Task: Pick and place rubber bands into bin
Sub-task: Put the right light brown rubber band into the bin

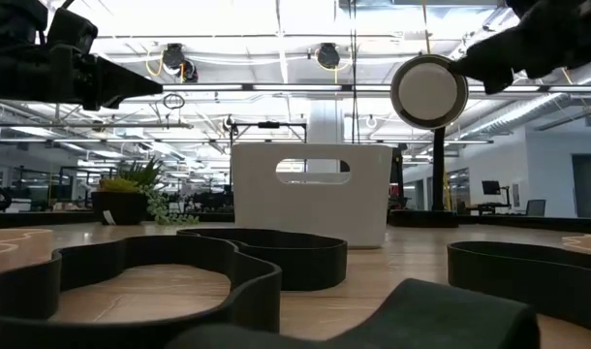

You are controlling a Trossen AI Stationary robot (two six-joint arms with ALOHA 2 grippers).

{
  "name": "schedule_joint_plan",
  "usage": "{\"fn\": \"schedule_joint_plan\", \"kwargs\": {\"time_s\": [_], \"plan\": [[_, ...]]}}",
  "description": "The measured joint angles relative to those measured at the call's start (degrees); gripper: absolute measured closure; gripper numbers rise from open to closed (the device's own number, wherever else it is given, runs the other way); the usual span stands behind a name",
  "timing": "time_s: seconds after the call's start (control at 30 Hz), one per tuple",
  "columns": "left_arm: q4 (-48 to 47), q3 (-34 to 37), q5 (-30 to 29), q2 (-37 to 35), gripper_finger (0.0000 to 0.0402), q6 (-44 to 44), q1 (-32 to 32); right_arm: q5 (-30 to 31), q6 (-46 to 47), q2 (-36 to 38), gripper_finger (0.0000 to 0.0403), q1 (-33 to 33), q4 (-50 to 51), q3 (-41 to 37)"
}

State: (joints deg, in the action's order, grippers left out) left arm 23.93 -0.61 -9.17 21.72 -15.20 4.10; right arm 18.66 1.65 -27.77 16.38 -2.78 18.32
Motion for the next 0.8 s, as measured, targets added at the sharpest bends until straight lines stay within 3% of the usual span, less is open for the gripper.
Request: {"fn": "schedule_joint_plan", "kwargs": {"time_s": [0.13,0.4,0.53,0.63,0.8], "plan": [[-0.18,0.01,0.0,0.01,0.0376,0.37,0.0,6.9,2.42,-6.67,0.0226,6.87,12.13,7.86],[-0.16,0.01,0.0,0.01,0.0376,3.17,0.0,6.58,17.41,-24.81,0.0229,17.33,35.96,24.23],[-0.16,0.01,0.02,0.02,0.0376,3.87,0.0,2.63,27.18,-31.74,0.0229,19.35,49.06,28.02],[-0.14,0.01,0.02,0.02,0.0376,3.88,0.0,-3.88,34.25,-34.8,0.0229,20.03,57.25,28.11],[-0.16,0.0,0.02,0.02,0.0376,3.71,0.0,-12.69,41.23,-36.94,0.0229,21.13,60.92,26.63]]}}
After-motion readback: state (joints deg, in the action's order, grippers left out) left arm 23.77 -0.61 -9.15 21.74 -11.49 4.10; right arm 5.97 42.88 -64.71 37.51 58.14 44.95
